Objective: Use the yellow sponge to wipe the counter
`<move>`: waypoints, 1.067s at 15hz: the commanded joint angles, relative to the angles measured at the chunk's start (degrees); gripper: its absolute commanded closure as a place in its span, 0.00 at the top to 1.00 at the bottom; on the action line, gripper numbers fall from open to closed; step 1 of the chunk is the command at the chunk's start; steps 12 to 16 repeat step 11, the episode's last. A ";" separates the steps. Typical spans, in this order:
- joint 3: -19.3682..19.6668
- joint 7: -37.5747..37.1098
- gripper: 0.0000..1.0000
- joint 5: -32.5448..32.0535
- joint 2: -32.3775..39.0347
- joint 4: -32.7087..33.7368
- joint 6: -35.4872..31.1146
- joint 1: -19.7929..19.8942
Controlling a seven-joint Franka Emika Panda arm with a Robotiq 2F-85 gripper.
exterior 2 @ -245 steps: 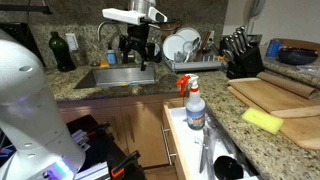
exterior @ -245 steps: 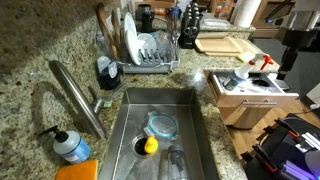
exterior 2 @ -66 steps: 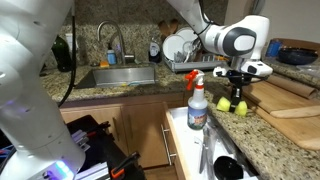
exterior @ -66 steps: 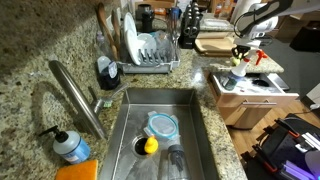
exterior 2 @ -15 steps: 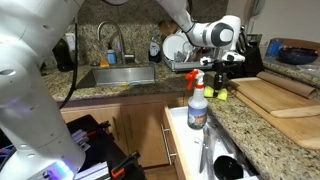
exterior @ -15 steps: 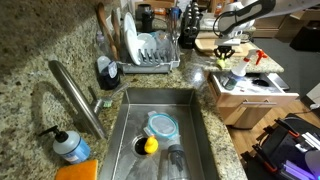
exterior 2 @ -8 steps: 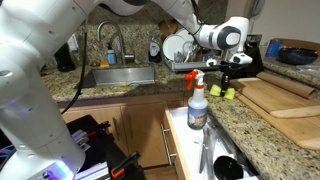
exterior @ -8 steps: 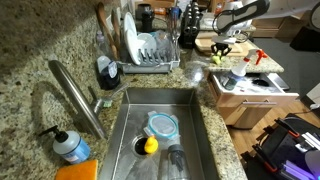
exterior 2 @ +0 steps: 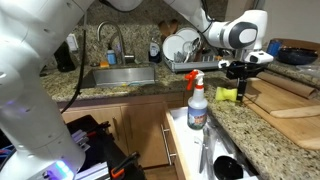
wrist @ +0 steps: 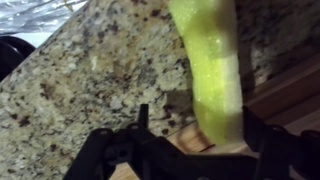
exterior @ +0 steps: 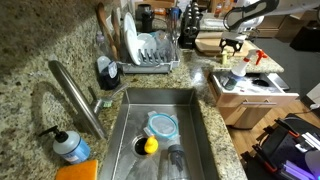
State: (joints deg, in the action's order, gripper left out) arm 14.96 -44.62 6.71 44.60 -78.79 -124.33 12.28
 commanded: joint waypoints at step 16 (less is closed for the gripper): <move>6.61 1.26 1.00 -5.77 -20.45 -10.97 1.08 3.44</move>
